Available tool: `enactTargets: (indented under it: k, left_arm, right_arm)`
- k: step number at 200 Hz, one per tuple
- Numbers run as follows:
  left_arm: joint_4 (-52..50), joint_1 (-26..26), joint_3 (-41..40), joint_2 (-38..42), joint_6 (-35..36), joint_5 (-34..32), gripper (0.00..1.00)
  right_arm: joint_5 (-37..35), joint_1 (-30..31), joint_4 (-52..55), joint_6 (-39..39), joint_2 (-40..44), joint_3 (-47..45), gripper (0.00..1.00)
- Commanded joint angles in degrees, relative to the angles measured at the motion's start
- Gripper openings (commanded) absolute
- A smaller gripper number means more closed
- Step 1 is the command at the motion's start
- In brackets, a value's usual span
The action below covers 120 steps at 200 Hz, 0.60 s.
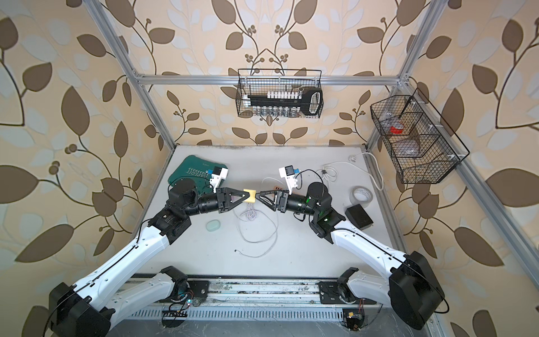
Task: Charge the bluetooth headset
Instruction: Pick up the plug from the center of the board.
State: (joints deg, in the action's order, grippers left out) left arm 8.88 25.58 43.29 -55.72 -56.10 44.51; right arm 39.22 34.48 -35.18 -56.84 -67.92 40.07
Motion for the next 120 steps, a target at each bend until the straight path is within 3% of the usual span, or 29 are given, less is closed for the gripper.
enactTargets:
  k: [1,34,91,120]
  left_arm:
    - [7.6,0.8,0.3,0.7,-1.8,2.4,0.00]
    - [11.2,0.8,-0.2,0.1,-3.6,3.9,0.00]
    - [10.0,1.0,-0.7,0.8,-2.7,4.4,0.00]
    - [9.8,1.1,-1.2,1.4,-2.5,4.4,0.00]
  right_arm:
    - [4.2,0.8,-4.9,-2.3,-1.2,0.9,0.72]
    - [5.2,1.7,-5.9,-2.5,-2.3,1.7,0.68]
    - [5.2,2.1,-9.0,-4.5,-3.3,2.6,0.49]
    - [5.5,2.1,-11.8,-6.6,-4.2,3.1,0.48]
